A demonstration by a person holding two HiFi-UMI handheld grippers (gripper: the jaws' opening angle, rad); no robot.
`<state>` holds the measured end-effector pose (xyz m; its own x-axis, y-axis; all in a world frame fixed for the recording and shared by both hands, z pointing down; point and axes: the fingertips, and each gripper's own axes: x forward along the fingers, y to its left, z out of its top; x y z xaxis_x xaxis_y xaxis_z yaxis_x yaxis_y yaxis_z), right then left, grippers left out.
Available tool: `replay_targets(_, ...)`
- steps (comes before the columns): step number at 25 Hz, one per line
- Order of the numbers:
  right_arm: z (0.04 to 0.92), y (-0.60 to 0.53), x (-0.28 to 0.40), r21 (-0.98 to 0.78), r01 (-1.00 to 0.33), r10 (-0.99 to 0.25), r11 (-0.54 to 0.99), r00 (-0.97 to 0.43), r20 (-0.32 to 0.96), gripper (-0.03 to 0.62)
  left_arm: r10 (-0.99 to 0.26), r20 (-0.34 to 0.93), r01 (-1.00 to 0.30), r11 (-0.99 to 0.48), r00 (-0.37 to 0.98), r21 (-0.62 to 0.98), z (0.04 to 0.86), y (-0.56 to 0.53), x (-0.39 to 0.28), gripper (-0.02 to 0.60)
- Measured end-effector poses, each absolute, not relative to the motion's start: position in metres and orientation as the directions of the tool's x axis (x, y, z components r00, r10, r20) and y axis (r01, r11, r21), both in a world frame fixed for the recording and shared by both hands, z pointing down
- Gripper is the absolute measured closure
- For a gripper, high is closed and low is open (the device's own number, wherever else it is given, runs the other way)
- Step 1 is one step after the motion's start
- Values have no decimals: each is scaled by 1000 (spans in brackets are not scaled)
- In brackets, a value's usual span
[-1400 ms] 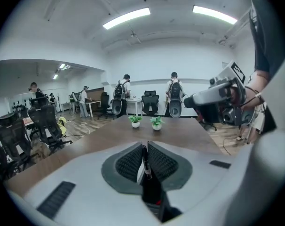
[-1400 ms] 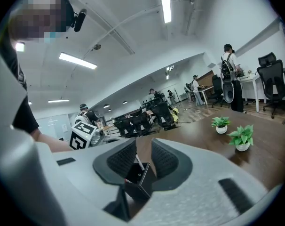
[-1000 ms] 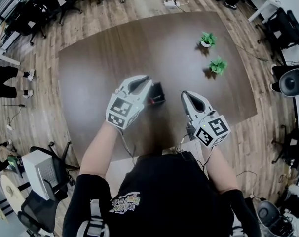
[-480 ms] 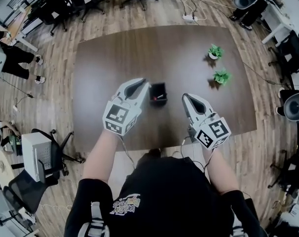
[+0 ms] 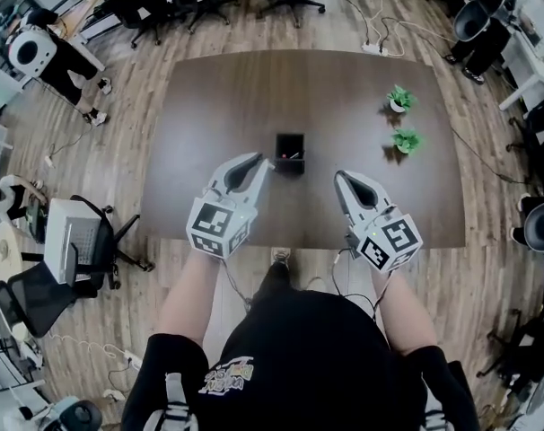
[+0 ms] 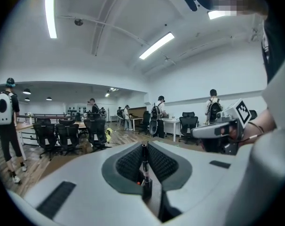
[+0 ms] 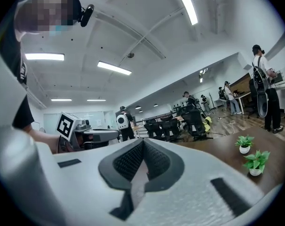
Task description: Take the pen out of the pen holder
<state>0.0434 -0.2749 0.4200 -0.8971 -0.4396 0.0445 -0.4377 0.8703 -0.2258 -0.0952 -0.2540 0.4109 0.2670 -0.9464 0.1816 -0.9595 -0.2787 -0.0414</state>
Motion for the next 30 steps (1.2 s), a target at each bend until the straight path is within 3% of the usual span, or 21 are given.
replay_targets(9, 425, -232, 72, -215, -332, -330, 918, -943, 43, 589, -966, 227, -991, -129, 120, -24, 417, -165, -58, 549)
replay_targets(16, 433, -186, 40, -252, -275, -275, 928, -961, 37, 589, -970, 232, -997, -79, 71, -26, 416, -109, -76, 549)
replay_targets(23, 440, -129, -4, -251, -290, -284, 924, -957, 62, 589, -972, 218, -996, -92, 90, -2, 424, -51, -112, 549)
replay_targets(30, 426, -52, -46, -220, -374, -368, 901, -927, 71, 589, -963, 191, -982, -191, 188, 6, 418, 11, -155, 549)
